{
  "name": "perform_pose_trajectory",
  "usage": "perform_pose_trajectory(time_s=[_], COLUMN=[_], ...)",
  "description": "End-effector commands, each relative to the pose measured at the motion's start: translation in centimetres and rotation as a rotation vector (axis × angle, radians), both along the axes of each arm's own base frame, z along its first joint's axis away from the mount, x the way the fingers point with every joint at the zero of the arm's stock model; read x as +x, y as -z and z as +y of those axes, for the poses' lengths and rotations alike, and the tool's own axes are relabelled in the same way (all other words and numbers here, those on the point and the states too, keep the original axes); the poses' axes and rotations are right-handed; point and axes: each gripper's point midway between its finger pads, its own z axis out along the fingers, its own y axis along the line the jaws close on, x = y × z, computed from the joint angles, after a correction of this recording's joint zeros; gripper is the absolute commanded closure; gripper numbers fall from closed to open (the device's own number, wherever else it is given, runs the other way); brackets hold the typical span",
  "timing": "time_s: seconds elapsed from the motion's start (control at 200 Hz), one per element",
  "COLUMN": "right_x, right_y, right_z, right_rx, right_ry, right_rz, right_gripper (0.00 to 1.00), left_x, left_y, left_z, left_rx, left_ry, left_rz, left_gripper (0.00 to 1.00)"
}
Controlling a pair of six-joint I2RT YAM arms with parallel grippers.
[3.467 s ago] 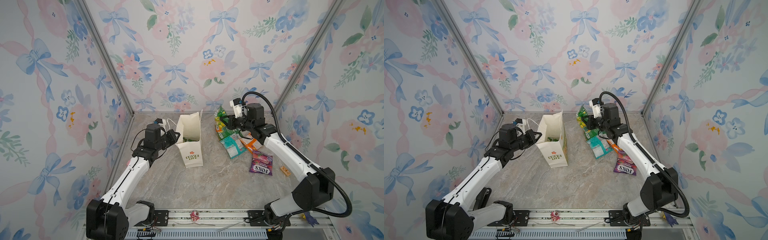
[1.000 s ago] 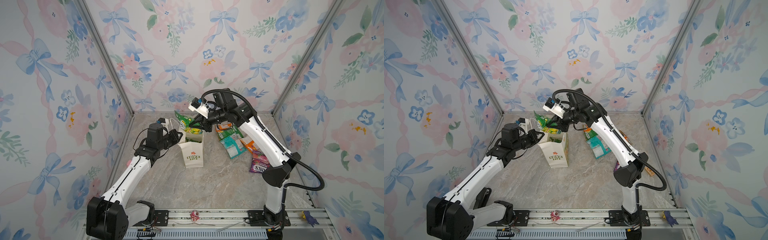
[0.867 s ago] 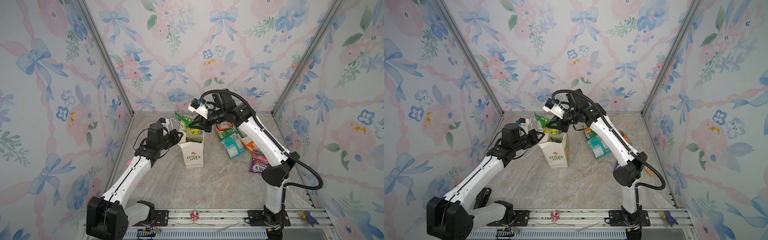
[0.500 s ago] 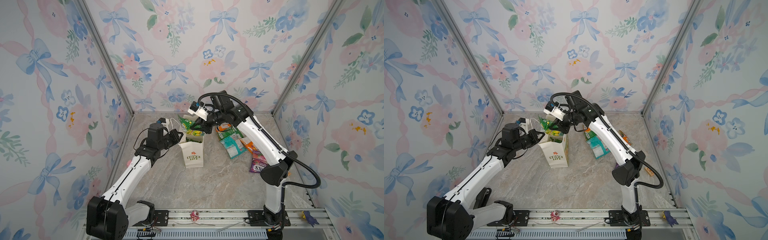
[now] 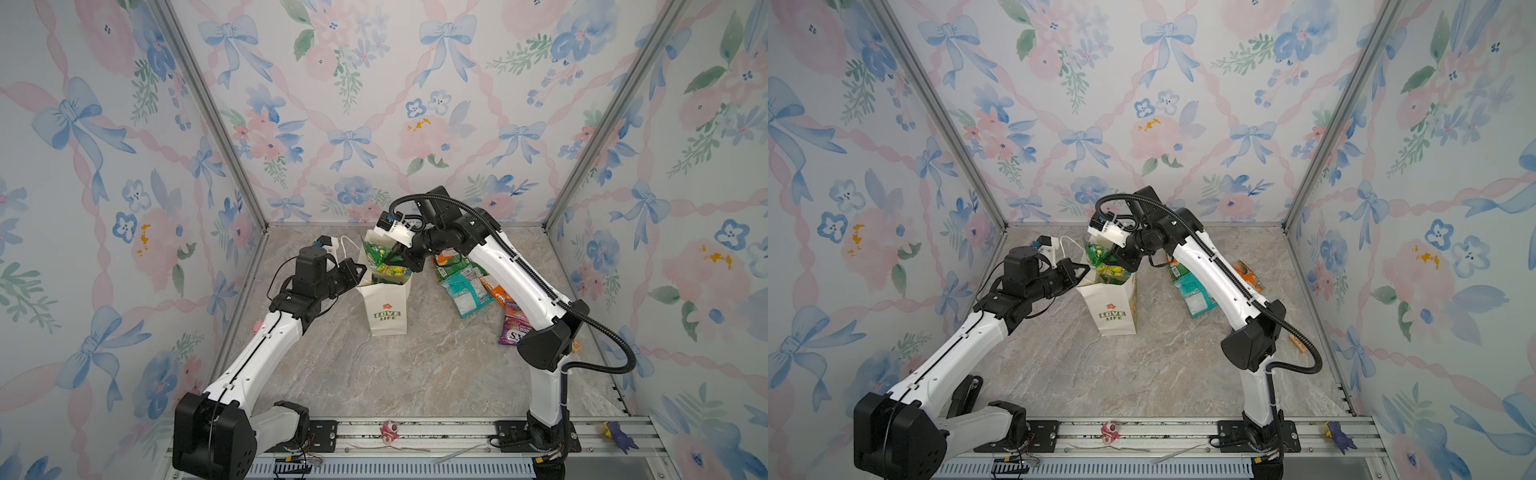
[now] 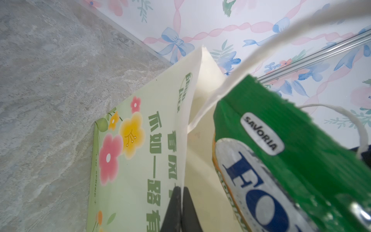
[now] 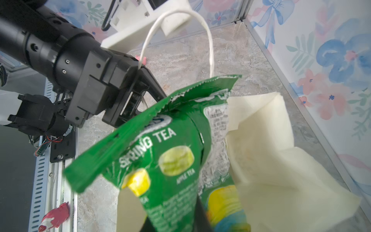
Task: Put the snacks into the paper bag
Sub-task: 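Lower the green packet into the bag with the right gripper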
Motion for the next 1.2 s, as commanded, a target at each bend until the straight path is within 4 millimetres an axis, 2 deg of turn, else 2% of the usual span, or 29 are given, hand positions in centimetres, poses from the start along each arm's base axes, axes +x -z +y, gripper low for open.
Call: perform_pose_trajectory(time_s=[0.0, 0.12, 0.38, 0.9, 1.14, 1.195], right_x=[-0.7, -0.8, -0.5, 0.5, 0.7, 0.7], right_y=[-1.2, -0.8, -0.4, 1.2, 2.3, 2.5], right_z=[0.1, 0.2, 0.1, 0.0, 0.1, 0.1], right_rx=[-0.012, -0.031, -0.056, -0.171, -0.223, -0.227], right_ry=[-0.008, -0.007, 0.015, 0.063, 0.075, 0.074], right_rz=[-0.052, -0.060, -0.071, -0.168, -0.186, -0.184], right_gripper=[1.00, 1.00, 1.00, 1.00, 0.87, 0.80], left_x=[0.1, 0.0, 0.0, 0.1, 0.0, 0.1], left_y=[-1.5, -2.1, -2.2, -2.3, -2.8, -2.8], left_z=[-0.1, -0.5, -1.4, -1.2, -1.4, -1.4], left_rx=[-0.012, -0.008, 0.004, 0.025, 0.027, 0.028], left_ry=[-0.024, -0.033, -0.030, -0.061, -0.062, -0.062], left_rz=[-0.030, -0.047, -0.050, -0.064, -0.077, -0.077], left_gripper=[1.00, 1.00, 1.00, 1.00, 1.00, 1.00])
